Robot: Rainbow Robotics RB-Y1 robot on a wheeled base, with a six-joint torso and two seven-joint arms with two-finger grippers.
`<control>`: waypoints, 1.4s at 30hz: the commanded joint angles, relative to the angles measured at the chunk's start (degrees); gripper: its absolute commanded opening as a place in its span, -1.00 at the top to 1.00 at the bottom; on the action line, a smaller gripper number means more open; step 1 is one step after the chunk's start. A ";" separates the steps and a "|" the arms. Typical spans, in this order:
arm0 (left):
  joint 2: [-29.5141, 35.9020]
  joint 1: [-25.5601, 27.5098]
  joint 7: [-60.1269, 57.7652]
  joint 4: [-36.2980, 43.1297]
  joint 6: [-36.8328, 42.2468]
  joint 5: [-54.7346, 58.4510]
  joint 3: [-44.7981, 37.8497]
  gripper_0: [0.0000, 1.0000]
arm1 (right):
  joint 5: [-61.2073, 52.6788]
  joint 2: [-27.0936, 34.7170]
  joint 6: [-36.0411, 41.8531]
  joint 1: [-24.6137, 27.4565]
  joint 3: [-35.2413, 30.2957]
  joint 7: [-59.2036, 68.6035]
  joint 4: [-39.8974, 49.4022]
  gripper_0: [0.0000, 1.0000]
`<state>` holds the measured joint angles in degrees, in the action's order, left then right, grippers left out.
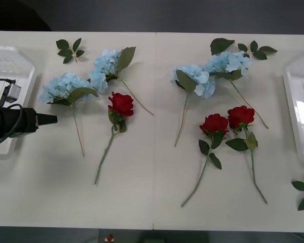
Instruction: Put the red flowers into the right box and the blue flowers into the left box
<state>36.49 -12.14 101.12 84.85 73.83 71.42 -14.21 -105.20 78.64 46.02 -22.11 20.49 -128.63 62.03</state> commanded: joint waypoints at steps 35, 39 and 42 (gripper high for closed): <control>-9.33 -12.21 -19.82 -9.96 -25.23 -35.03 16.76 -1.00 | 24.78 -10.61 3.20 -10.06 0.08 -0.48 -10.53 -1.00; -9.25 -12.21 -19.65 -9.96 -25.14 -34.15 16.76 0.61 | 22.49 -10.26 10.67 -13.40 0.08 1.89 -5.17 -1.00; -9.33 -12.21 -19.65 -9.96 -24.96 -33.10 16.76 1.00 | 23.90 -11.05 14.54 -15.95 0.43 5.67 -0.95 -1.00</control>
<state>27.04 -23.29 81.09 74.26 48.86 37.40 3.10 -82.40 66.24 58.98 -34.16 20.87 -128.35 57.65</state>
